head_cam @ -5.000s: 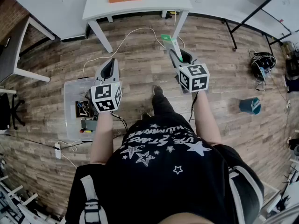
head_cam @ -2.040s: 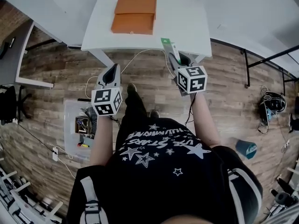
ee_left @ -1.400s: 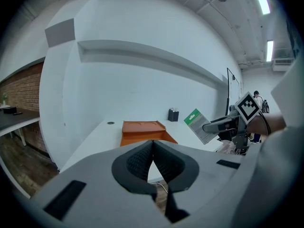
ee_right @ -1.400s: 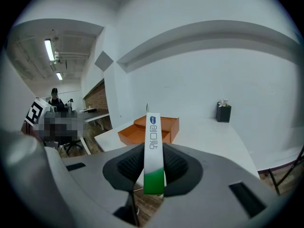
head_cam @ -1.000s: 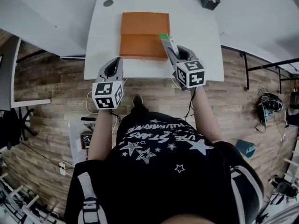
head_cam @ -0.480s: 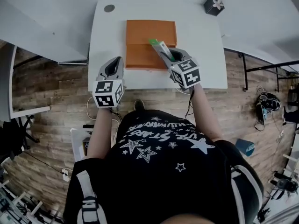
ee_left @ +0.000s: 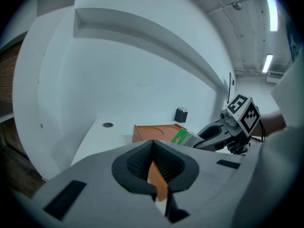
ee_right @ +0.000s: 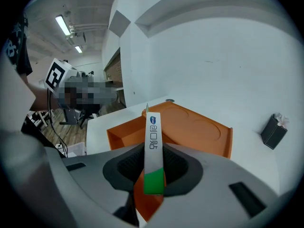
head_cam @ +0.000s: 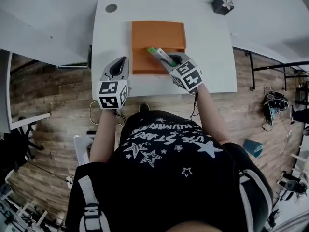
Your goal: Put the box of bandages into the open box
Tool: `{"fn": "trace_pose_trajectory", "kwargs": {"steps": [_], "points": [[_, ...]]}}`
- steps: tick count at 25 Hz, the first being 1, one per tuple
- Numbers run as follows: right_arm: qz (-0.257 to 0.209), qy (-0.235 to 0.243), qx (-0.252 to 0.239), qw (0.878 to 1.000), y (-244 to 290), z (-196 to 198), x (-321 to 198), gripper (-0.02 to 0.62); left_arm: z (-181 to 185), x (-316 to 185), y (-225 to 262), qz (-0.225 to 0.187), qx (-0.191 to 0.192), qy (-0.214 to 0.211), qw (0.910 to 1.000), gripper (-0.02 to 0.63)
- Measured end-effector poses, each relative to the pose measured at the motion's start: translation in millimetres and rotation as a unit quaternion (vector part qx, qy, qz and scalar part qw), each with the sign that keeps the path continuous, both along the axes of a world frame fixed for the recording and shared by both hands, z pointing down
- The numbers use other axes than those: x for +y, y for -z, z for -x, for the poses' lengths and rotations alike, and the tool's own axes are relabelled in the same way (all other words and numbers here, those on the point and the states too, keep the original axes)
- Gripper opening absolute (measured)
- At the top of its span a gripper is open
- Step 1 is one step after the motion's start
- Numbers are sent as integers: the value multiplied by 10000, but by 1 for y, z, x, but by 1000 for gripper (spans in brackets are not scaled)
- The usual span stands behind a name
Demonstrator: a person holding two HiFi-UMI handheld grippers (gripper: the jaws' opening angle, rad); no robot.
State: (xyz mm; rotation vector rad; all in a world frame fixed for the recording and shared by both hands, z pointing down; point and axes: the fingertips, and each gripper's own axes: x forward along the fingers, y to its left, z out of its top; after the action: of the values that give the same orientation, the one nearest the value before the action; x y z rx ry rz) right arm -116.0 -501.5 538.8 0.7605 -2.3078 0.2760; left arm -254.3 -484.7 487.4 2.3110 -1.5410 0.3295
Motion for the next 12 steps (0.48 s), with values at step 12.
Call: {"fn": "trace_pose_trajectory", "kwargs": {"steps": [12], "points": [[204,388,592,9973,-33,31,-7,110,22,-14,-19,216,44,-106,9997,20]]}}
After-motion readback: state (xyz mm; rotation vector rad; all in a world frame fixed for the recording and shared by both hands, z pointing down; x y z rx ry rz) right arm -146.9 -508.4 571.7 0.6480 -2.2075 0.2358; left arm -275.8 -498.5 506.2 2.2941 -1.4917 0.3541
